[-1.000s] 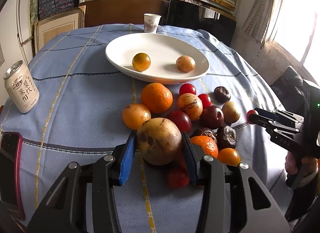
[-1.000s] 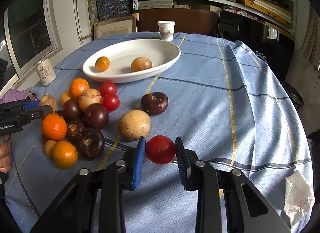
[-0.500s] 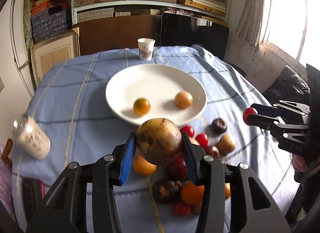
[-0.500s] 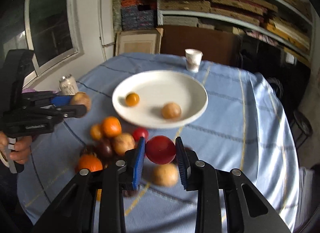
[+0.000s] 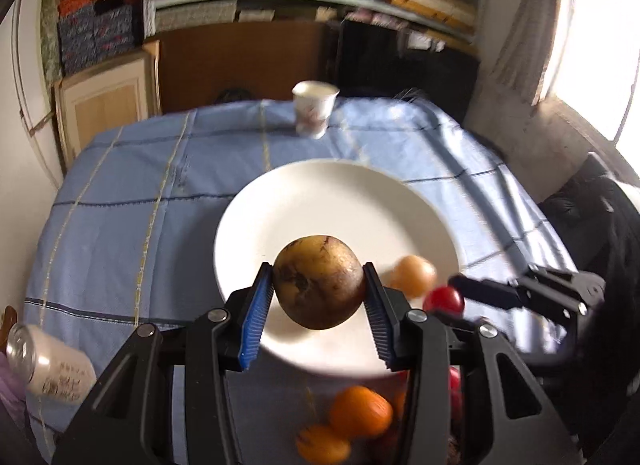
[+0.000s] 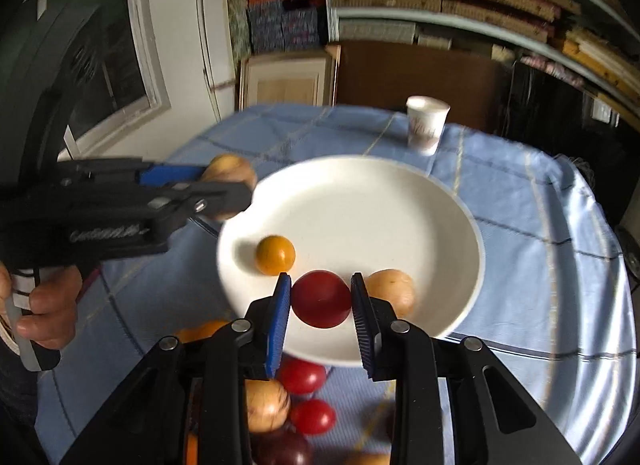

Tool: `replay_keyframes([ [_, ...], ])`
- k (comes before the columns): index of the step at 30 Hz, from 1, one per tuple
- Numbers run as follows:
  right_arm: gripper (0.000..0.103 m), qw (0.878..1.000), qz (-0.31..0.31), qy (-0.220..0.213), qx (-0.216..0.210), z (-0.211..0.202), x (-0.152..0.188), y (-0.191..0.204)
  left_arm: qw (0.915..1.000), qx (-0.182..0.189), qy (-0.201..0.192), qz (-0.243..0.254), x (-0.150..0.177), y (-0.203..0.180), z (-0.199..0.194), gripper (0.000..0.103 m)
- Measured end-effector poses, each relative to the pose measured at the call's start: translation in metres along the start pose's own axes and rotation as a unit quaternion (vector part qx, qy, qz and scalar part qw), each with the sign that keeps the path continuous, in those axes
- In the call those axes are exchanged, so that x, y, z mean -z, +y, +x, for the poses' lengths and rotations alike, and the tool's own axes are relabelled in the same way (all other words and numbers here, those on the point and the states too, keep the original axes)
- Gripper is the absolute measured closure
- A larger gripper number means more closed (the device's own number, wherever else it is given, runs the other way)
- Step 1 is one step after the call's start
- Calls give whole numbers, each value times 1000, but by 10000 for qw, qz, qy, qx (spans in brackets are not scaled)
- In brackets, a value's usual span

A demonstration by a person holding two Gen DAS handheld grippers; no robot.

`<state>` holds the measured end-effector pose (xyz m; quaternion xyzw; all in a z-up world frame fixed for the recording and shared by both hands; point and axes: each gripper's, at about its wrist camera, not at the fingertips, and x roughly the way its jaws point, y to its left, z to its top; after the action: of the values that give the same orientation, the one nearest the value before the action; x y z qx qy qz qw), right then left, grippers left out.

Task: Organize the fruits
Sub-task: 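Carry the tomato onto the white plate with the right tool while the left tool places the russet fruit, then grasp the pale tan fruit with the right tool while the left tool grasps a mandarin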

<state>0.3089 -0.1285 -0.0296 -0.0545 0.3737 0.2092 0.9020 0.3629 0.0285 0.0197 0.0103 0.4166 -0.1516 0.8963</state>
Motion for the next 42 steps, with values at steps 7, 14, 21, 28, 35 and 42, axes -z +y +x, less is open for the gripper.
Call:
replay_keyframes([
  [7, 72, 9981, 259, 530, -162, 44, 1, -9, 9978, -166, 584, -278, -6, 22, 64, 59],
  [14, 70, 9976, 87, 688, -87, 54, 1, -3, 9961, -323, 767, -297, -3, 22, 86, 56],
  [21, 48, 9994, -179, 246, 157, 17, 1, 8, 9961, -875, 95, -1, 0, 8, 23, 13],
  [28, 32, 9973, 34, -644, 357, -71, 44, -2, 9948, -823, -581, 143, 56, -13, -59, 5],
  [35, 30, 9945, 192, -858, 568, -89, 109, -4, 9970, -555, -505, 173, 130, -28, -76, 5],
  [42, 30, 9961, 502, -474, 550, -75, 127, -15, 9987, -256, -377, -233, 164, -15, -73, 5],
])
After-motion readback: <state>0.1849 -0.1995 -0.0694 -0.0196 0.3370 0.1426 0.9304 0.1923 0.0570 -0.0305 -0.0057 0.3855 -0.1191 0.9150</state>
